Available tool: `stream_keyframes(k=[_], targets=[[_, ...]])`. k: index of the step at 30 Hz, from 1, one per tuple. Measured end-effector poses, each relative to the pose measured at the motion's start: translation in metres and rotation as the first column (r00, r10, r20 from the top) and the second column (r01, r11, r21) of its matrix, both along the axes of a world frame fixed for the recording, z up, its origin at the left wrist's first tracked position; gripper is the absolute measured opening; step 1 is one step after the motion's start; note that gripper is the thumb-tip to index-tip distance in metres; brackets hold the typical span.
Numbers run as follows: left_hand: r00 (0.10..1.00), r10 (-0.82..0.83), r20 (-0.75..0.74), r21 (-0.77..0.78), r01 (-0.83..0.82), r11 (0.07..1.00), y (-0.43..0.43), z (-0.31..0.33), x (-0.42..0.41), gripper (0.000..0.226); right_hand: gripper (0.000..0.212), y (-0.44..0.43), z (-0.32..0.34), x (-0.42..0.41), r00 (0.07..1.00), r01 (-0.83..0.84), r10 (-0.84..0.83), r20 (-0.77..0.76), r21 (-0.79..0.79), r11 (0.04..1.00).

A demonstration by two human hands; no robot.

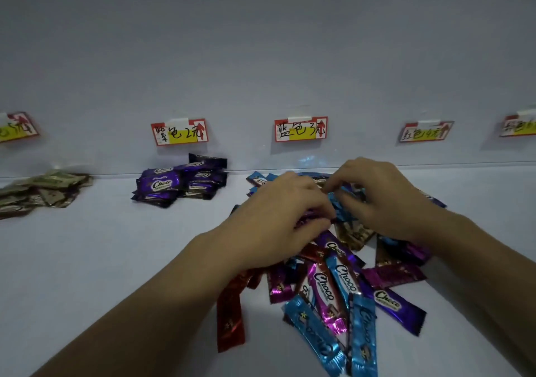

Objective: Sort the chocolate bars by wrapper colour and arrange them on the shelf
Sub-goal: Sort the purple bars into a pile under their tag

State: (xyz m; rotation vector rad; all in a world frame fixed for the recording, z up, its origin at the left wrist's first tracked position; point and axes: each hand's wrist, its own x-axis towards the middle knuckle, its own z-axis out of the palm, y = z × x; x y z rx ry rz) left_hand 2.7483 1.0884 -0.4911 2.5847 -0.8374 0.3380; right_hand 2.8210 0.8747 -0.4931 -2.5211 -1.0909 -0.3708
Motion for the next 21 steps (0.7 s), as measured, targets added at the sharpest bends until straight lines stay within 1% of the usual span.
stream_keyframes(k=[2,4,6,8,10,13,16,18,19,21], targets=[[0.997,-0.047,-0.065,0.053,0.051,0.997,-0.004,-0.004,-0.001,0.025,0.027,-0.009,0.009,-0.004,0.998,-0.012,0.01,-0.056,-0.038,0.999],[0.992,-0.049,-0.112,0.126,0.063,0.99,-0.005,-0.009,-0.002,0.03,0.032,-0.018,0.018,-0.009,0.984,-0.05,0.024,-0.174,-0.15,0.987],[0.992,-0.039,-0.12,0.169,0.059,0.984,-0.004,-0.01,-0.002,0.032,0.032,-0.024,0.025,-0.012,0.96,-0.108,0.031,-0.279,-0.266,0.958],[0.994,-0.022,-0.104,0.237,0.046,0.97,-0.004,-0.009,-0.004,0.034,0.03,-0.026,0.028,-0.013,0.932,-0.143,0.021,-0.362,-0.313,0.939],[0.994,0.0,-0.106,0.27,0.028,0.962,-0.007,-0.007,-0.007,0.033,0.031,-0.026,0.03,-0.014,0.915,-0.126,-0.013,-0.403,-0.316,0.94],[0.995,0.034,-0.097,0.269,-0.007,0.963,-0.008,-0.006,-0.01,0.025,0.026,-0.027,0.032,-0.016,0.921,-0.062,-0.076,-0.381,-0.336,0.94],[0.991,0.076,-0.112,0.226,-0.049,0.973,-0.007,-0.005,-0.01,0.022,0.02,-0.029,0.032,-0.015,0.91,-0.019,-0.121,-0.396,-0.33,0.944],[0.985,0.116,-0.124,0.175,-0.094,0.98,-0.011,-0.004,-0.008,0.023,0.018,-0.033,0.034,-0.013,0.912,0.0,-0.118,-0.392,-0.288,0.958],[0.981,0.144,-0.13,0.153,-0.124,0.98,-0.015,-0.002,-0.006,0.023,0.017,-0.036,0.035,-0.012,0.919,0.012,-0.105,-0.38,-0.241,0.971],[0.962,0.208,-0.177,0.123,-0.188,0.974,-0.025,0.005,0.0,0.025,0.016,-0.042,0.037,-0.007,0.935,0.04,-0.066,-0.35,-0.083,0.996]])
